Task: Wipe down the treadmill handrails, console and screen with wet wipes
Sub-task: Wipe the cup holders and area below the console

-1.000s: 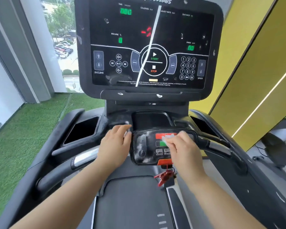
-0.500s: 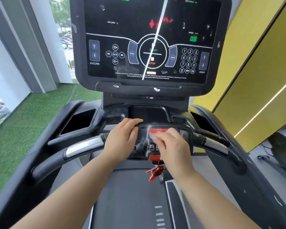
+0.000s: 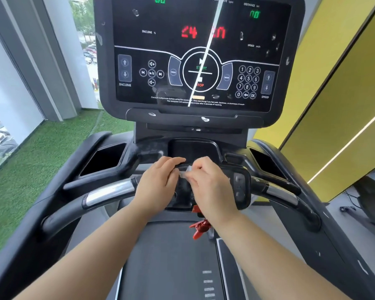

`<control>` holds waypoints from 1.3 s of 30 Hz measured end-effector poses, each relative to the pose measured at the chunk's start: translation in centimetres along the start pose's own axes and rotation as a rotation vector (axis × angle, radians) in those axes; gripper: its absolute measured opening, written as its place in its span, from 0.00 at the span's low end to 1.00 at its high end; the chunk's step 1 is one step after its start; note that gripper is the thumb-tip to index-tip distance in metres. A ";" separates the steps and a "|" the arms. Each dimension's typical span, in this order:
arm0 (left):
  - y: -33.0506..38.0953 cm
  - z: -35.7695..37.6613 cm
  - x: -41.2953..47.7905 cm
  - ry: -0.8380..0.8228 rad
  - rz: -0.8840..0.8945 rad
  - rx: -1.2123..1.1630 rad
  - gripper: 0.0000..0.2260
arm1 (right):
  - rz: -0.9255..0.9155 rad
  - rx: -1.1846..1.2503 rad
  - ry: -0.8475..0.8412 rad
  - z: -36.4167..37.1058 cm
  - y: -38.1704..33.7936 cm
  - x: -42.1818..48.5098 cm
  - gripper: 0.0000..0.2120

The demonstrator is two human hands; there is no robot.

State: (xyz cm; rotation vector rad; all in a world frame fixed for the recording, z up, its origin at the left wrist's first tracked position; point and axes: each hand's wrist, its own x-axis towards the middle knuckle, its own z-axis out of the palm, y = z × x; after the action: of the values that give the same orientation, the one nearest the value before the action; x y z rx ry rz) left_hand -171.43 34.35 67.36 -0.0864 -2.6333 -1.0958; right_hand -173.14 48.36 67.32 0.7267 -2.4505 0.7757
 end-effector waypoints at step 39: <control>0.3 1.3 -0.2 0.152 -0.050 0.053 0.20 | -0.042 -0.136 -0.028 -5.4 6.3 -2.0 0.04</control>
State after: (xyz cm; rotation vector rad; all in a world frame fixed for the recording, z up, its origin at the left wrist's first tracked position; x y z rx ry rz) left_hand -171.55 35.50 66.63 0.0714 -2.5393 -1.0050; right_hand -173.97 56.82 67.70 0.7389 -2.4762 0.5799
